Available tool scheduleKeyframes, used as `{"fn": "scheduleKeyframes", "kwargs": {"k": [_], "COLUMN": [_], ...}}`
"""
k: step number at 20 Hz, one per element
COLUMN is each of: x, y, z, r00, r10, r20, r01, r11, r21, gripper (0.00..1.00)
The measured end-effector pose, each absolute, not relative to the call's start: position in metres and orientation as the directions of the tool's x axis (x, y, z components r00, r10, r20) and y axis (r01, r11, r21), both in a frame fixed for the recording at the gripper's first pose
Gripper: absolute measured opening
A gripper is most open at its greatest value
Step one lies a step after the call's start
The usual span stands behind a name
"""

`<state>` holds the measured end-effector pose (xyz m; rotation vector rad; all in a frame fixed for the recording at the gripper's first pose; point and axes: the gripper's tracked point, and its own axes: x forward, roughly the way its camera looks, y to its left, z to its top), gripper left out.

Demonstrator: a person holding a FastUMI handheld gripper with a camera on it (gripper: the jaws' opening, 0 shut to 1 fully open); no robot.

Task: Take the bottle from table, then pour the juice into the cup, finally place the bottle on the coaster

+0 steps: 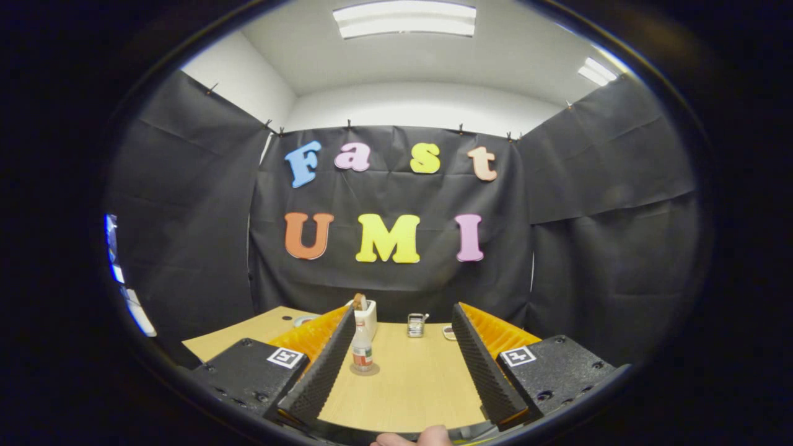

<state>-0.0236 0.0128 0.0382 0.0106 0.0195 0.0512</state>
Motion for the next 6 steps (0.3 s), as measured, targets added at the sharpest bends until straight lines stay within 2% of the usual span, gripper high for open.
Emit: {"fn": "scheduleKeyframes", "kwargs": {"k": [6], "x": [-0.0217], "y": [0.0203], "z": [0.0352], "r00": [0.998], "r10": [0.061], "r20": [-0.028], "r01": [-0.061], "r11": [0.998], "r21": [0.007], "gripper": [1.00]}}
